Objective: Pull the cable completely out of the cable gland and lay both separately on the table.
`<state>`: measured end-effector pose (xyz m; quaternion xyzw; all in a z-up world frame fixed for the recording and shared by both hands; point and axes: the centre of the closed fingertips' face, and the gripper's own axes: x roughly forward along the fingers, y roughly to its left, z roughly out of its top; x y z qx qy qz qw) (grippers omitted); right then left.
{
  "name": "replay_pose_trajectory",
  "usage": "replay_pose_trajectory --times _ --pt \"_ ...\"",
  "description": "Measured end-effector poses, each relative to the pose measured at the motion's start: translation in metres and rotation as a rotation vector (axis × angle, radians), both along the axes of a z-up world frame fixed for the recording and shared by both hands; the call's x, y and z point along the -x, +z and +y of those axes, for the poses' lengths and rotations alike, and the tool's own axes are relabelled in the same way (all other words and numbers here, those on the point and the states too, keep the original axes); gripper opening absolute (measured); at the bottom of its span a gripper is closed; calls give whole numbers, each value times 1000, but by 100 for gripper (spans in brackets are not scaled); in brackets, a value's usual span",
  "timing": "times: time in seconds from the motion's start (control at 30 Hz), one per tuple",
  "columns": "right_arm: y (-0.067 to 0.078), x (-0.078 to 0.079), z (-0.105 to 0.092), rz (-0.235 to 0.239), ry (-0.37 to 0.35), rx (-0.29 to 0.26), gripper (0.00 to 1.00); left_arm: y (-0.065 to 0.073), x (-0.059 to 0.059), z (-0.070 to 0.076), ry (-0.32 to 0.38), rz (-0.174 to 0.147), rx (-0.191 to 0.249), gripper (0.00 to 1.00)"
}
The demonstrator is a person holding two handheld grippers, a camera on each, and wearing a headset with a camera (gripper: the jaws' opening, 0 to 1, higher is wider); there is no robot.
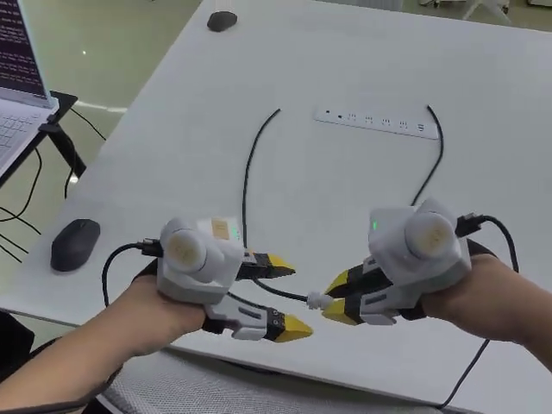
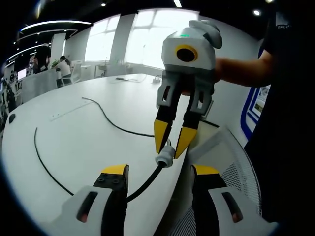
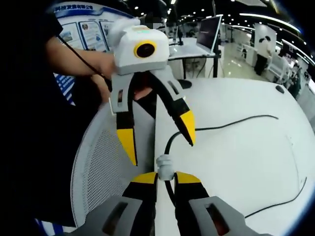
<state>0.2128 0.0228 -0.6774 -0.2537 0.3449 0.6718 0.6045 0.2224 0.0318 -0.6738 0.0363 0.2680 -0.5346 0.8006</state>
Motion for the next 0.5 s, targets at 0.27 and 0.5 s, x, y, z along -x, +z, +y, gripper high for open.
replay_pose_trajectory --times 0.27,0.5 --pt "3 3 4 -12 27 -14 7 -3 2 -5 -20 20 24 44" --pt "1 3 3 -22 50 -9 7 -3 2 -7 -41 32 40 35"
